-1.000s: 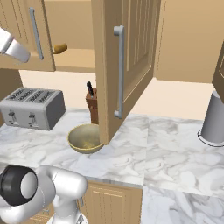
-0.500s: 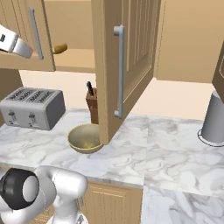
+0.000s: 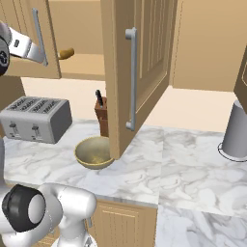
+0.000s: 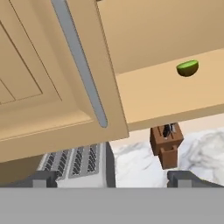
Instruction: Open the cabinet. Pick the orange and kiwi from the cabinet and place them into the bowl. Then close the cabinet.
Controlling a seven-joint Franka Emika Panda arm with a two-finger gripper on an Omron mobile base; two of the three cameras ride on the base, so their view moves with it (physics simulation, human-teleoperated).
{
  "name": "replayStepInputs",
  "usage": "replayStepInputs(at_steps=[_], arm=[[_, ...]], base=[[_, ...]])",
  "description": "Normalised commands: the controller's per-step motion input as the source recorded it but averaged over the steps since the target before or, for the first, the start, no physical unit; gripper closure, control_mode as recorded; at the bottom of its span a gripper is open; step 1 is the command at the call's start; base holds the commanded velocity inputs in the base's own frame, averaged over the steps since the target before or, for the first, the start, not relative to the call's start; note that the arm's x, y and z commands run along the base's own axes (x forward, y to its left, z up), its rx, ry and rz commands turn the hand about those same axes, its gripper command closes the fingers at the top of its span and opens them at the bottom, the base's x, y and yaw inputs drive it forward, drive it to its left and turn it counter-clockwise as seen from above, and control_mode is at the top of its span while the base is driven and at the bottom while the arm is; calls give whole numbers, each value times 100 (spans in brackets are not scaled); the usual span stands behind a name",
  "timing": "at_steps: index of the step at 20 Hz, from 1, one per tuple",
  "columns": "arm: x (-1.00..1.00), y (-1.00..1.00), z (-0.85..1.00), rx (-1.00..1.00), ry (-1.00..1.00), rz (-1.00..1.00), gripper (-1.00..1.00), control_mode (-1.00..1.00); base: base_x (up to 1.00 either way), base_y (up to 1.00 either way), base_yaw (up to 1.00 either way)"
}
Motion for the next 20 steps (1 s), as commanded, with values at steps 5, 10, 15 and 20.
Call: replayStepInputs(at_steps=[5, 10, 15, 20], arm=[[30, 5, 0, 0, -5, 1, -100, -100], [28, 10, -3, 0, -3, 0, -100, -100], [36, 20, -11, 0, 0, 0, -100, -100], [41, 5, -5, 0, 0, 0, -100, -100]], base=[[0, 0, 0], [0, 0, 0], [0, 0, 0], [0, 0, 0]])
